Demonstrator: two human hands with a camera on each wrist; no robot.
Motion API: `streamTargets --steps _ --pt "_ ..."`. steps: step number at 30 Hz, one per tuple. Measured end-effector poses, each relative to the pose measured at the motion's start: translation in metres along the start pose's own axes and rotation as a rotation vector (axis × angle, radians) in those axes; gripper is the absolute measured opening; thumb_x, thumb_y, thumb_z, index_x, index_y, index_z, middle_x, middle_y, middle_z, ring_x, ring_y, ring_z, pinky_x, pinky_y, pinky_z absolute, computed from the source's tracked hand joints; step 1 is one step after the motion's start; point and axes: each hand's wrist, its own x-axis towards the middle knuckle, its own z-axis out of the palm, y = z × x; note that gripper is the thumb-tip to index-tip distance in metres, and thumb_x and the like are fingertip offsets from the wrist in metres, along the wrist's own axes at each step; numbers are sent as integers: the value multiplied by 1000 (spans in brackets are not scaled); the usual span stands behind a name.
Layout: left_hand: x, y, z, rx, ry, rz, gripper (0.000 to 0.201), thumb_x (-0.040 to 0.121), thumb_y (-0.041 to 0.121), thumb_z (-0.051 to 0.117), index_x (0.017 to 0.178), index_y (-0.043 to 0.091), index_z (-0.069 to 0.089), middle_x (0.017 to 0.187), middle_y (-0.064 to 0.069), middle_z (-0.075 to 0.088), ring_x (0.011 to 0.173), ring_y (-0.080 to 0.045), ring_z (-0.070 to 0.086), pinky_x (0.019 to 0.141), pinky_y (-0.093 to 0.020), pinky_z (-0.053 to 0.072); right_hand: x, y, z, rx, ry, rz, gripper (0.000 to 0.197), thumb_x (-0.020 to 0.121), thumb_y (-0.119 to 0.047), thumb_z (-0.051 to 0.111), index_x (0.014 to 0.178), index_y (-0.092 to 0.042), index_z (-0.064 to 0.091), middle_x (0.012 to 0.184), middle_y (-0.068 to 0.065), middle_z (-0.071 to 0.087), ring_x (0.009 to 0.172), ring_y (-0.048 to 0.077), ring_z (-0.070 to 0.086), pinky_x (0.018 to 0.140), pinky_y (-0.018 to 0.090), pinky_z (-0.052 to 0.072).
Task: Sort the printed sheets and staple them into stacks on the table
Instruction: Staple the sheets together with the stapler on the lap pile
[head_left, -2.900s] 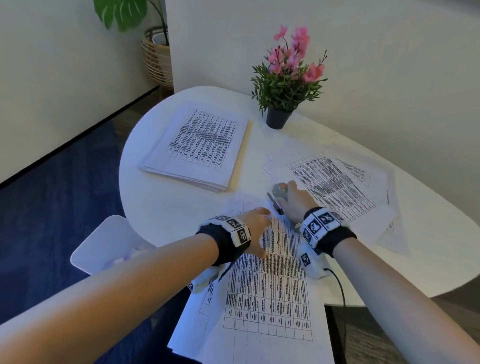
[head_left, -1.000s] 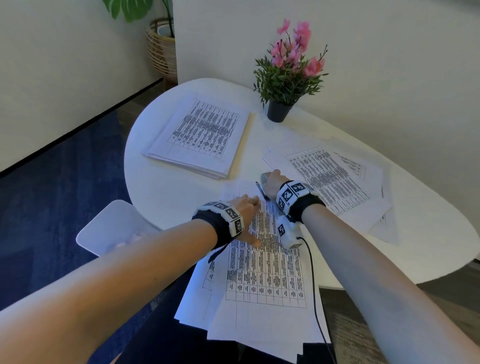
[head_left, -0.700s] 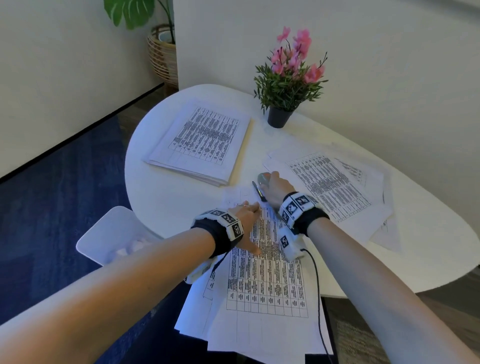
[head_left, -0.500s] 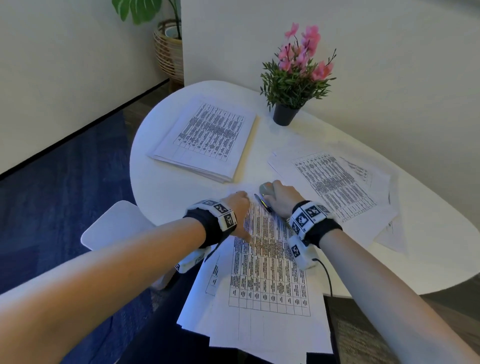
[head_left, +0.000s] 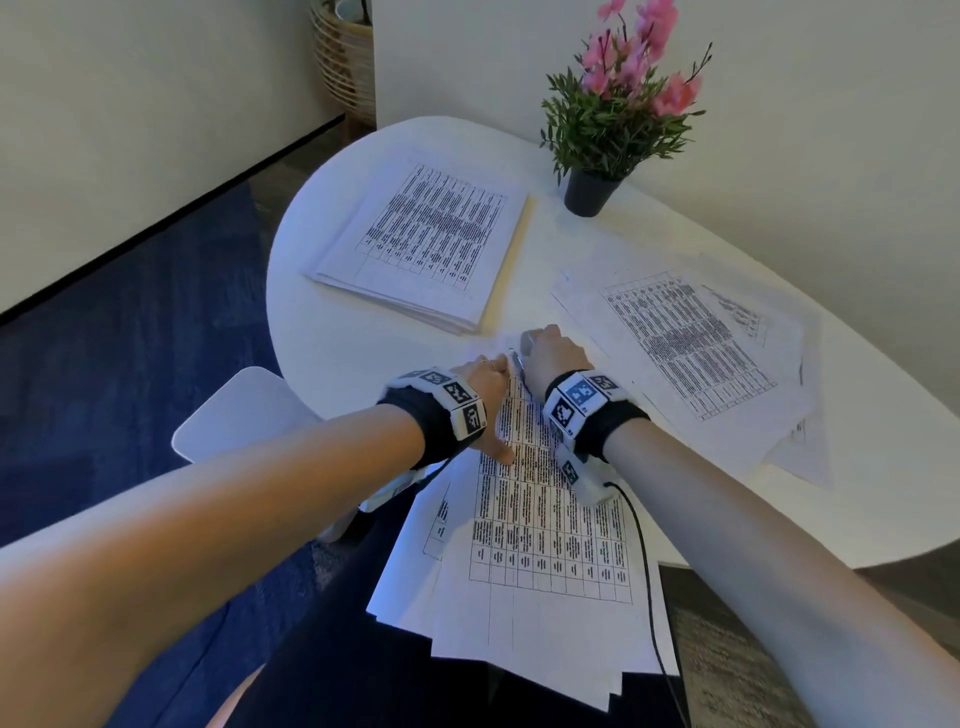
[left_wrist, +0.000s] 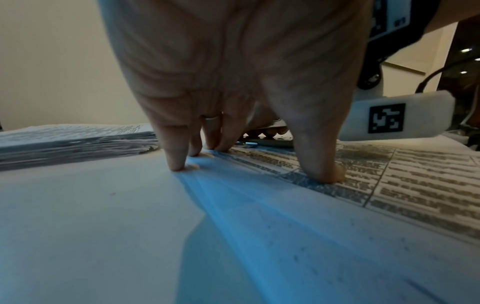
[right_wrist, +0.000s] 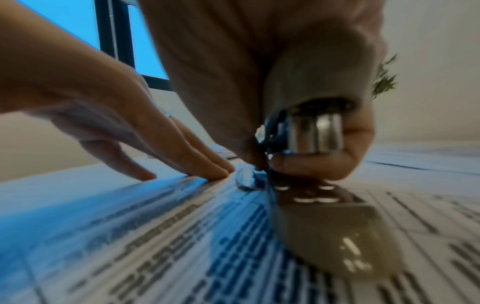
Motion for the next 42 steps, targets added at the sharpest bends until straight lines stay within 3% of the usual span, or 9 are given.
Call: streamTargets --steps 7,15,20,26,28,31,33,37,42 --pt "-3 0 -1 11 -6 14 112 70 61 71 147 -3 20 158 -14 7 143 -29 18 113 -42 28 17 9 -10 -206 3 -212 39 91 -17 55 125 -10 37 120 14 56 99 33 59 71 36 41" --pt "-3 -3 1 -24 40 24 105 69 61 72 143 -1 32 155 -11 18 139 -28 26 110 -41 32 27 -16 -12 207 8 118 44 100 -26 43 132 3 36 128 19 53 113 33 55 75 34 42" --pt "-1 -7 -5 -61 -5 23 104 68 62 72 142 0 34 153 -10 23 137 -28 29 109 -44 35 11 -1 -25 233 -50 -22 48 98 -29 46 133 0 32 122 21 55 102 35 57 68 30 42" --pt "4 -14 -19 -639 281 -112 94 79 47 71 146 7 19 142 -9 43 123 -23 51 101 -41 43 -42 32 -46 430 -115 -174 32 98 -30 37 121 -8 42 101 11 59 84 24 57 65 30 39" --pt "1 -10 -28 -767 209 -109 98 72 48 77 145 9 25 135 -3 51 115 -20 57 100 -38 45 -53 35 -49 433 -126 -230 28 97 -26 40 121 -11 44 101 11 59 83 24 57 65 30 40" --pt "-2 -6 -28 -648 140 -98 59 66 50 80 109 12 67 97 -2 72 88 -18 68 85 -38 54 -63 34 -47 398 -104 -333 32 93 -19 46 124 -10 45 106 10 57 82 21 54 61 27 40" --pt "-5 -5 -22 -694 117 -109 27 69 34 81 83 12 74 80 -4 74 75 -16 70 78 -34 58 -69 33 -40 349 -94 -412 38 91 -18 49 127 -10 43 112 10 52 87 20 50 63 26 36" --pt "-13 -7 -9 -903 15 -151 13 69 15 81 76 9 72 76 -7 73 72 -16 71 77 -30 58 -82 36 -21 255 -105 -504 47 90 -19 49 134 -13 36 115 9 45 94 20 48 77 29 37" --pt "-28 -18 4 -1199 4 -138 6 81 7 73 85 2 73 77 -12 74 72 -18 73 64 -19 56 -87 51 -20 208 -147 -501 53 89 -22 52 139 -17 35 115 5 45 95 17 47 77 25 39"
